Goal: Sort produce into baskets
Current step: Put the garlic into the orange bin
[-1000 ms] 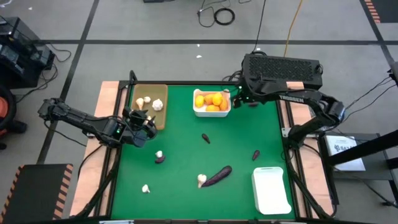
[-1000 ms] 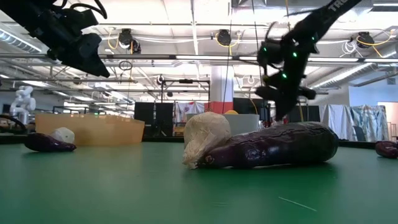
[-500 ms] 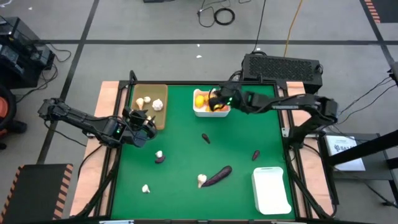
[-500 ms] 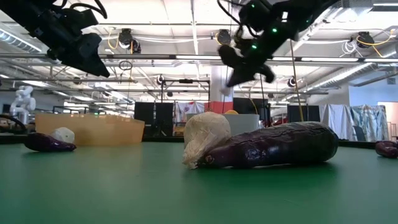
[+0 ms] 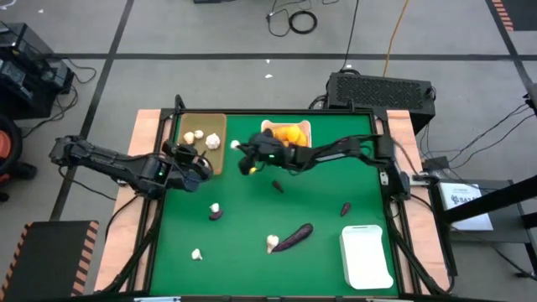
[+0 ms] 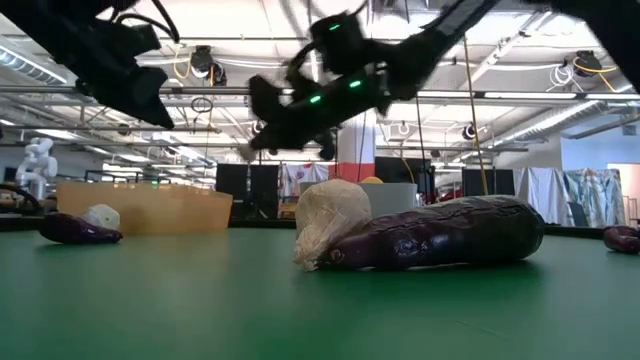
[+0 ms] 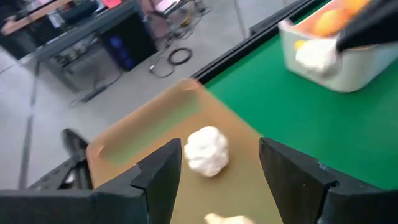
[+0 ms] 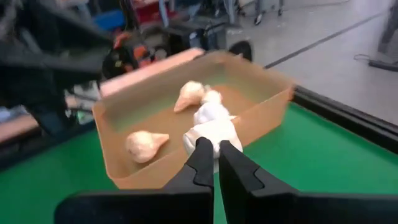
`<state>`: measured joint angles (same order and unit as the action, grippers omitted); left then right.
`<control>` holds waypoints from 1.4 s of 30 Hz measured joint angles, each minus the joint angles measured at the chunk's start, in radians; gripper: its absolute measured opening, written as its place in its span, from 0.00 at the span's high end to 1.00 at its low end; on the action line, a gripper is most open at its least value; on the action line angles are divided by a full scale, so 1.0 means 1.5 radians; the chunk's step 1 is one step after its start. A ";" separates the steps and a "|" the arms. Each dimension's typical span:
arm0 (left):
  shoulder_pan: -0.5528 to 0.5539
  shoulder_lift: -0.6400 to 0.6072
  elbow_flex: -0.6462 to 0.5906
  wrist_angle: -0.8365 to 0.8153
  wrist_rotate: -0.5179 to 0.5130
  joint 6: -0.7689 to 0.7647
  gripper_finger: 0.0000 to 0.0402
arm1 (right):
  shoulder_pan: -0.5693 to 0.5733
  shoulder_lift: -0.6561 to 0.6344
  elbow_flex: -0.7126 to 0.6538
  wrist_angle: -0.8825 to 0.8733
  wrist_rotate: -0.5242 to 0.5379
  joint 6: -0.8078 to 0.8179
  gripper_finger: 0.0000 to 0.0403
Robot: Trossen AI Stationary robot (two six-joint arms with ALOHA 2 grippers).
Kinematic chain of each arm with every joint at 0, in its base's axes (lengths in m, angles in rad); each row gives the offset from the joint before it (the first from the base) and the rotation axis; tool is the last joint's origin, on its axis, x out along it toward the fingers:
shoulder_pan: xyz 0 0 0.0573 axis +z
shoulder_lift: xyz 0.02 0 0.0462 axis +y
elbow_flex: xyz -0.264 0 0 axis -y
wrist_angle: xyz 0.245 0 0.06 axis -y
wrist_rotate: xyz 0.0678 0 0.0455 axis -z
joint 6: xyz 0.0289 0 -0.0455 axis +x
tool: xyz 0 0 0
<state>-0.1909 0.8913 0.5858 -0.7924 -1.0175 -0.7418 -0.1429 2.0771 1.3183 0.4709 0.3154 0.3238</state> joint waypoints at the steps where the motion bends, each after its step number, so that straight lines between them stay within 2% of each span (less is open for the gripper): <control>1: 0.009 0.000 0.000 -0.018 0.001 -0.010 0.44 | -0.001 0.022 0.032 -0.016 -0.013 -0.011 1.00; 8: 0.070 -0.007 0.000 -0.170 -0.002 -0.145 0.44 | 0.000 0.148 0.231 -0.104 -0.028 -0.023 1.00; 15: 0.085 -0.009 0.000 -0.165 -0.006 -0.145 0.44 | 0.002 0.246 0.387 -0.150 -0.078 -0.027 1.00; 20: 0.085 -0.009 0.000 -0.164 -0.006 -0.142 0.44 | 0.007 0.291 0.447 -0.184 -0.093 -0.027 0.96; 31: 0.084 -0.009 0.000 -0.164 -0.008 -0.141 0.44 | 0.014 0.285 0.458 -0.230 -0.093 -0.060 0.79; 36: 0.084 -0.009 0.000 -0.163 -0.007 -0.141 0.44 | 0.013 0.235 0.458 -0.334 -0.093 -0.075 0.71; 42: 0.084 -0.009 0.000 -0.162 0.004 -0.141 0.44 | 0.027 0.137 0.459 -0.574 -0.093 -0.087 0.67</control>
<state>-0.0650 0.8783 0.5858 -1.0348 -1.0117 -0.9535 -0.1023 2.2828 2.0064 -0.3909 0.1758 0.1940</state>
